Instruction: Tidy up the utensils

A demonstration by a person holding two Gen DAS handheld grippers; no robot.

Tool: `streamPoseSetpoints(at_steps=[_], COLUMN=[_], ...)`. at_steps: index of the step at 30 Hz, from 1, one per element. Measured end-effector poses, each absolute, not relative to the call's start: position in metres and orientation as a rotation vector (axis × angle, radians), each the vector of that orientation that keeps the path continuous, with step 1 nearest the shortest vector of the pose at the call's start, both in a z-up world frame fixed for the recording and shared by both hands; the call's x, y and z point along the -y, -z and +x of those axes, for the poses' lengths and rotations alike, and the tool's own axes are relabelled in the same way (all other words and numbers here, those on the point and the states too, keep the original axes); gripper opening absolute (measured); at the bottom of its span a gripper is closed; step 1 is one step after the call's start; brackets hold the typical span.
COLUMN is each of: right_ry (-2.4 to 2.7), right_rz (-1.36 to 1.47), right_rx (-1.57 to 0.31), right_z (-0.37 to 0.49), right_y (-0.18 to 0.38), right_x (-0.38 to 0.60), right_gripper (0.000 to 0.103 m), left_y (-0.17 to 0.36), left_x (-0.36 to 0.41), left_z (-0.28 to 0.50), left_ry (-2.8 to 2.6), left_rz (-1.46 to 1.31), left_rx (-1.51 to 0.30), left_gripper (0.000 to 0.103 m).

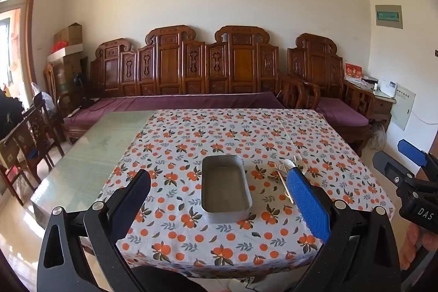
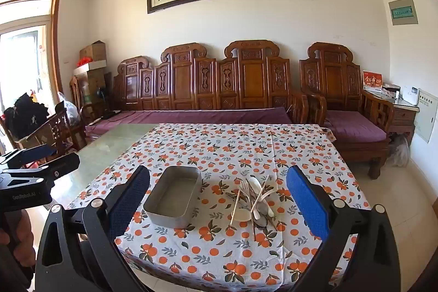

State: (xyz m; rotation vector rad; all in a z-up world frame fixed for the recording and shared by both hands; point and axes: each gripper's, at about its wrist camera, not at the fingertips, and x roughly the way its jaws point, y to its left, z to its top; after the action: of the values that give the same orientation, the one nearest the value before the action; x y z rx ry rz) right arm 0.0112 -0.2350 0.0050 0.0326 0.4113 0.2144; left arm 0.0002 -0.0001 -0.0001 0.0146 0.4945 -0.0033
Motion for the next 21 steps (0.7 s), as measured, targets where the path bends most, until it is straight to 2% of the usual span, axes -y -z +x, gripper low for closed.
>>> streamPoseSetpoints(at_steps=[21], right_ry=[-0.220], right_rz=[0.045], right_rx=[-0.406], right_z=[0.0126], right_y=[-0.0039], right_x=[0.2385], right_gripper=[0.100], left_y=[-0.0088], left_x=[0.0013], left_z=[-0.0018], left_ry=[0.010], left_rz=[0.011], left_rx=[-0.480], left_gripper=[0.096])
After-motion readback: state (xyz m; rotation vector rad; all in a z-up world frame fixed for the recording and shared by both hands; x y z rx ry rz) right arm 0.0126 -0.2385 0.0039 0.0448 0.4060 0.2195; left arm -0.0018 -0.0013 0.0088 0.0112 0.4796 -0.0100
